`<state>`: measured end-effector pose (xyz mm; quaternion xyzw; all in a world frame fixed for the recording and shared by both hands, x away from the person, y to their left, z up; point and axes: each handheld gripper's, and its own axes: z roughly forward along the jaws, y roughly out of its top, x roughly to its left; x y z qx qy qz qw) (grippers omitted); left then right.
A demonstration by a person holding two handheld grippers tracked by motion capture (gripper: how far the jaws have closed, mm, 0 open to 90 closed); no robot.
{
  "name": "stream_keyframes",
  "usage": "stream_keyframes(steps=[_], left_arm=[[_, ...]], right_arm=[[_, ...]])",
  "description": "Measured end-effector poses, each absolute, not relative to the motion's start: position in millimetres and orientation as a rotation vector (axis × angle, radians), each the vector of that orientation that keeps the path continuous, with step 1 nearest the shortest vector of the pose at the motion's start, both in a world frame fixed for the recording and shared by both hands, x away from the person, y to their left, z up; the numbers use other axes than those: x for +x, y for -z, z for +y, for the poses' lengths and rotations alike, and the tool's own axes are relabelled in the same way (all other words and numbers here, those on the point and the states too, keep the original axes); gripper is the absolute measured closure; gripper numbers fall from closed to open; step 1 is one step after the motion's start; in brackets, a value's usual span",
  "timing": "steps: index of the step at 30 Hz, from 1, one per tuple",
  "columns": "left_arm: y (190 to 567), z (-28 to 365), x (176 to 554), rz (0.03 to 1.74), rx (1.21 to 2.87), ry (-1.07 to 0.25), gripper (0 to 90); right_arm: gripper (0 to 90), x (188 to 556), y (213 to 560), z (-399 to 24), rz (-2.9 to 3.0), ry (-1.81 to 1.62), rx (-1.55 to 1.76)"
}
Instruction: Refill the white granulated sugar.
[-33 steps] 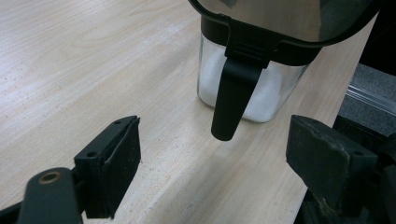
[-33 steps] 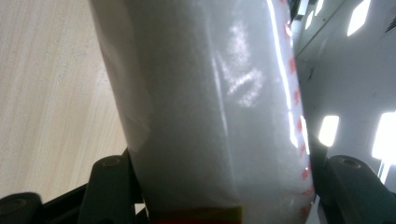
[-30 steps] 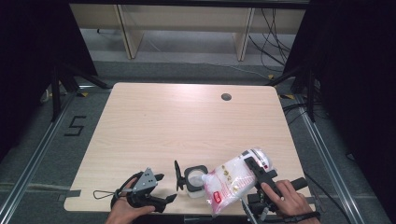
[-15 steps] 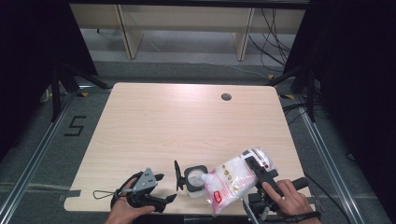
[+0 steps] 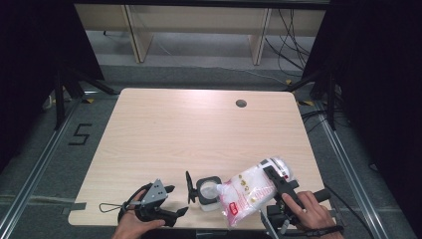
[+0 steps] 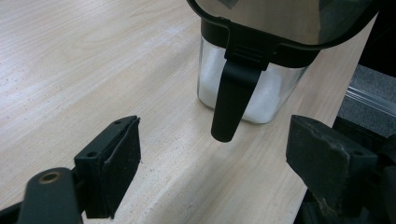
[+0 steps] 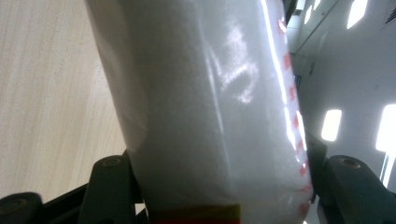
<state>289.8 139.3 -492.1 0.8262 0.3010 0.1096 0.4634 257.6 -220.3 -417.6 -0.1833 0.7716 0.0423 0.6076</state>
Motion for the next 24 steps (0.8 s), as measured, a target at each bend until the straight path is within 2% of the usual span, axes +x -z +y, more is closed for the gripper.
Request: stream_keyframes(steps=[24], left_arm=[[491.8,139.5,289.9,0.737,2.032,-0.272,17.4]], right_arm=[[43.1,257.6,417.7,-221.2,1.786,-0.111,-0.414]])
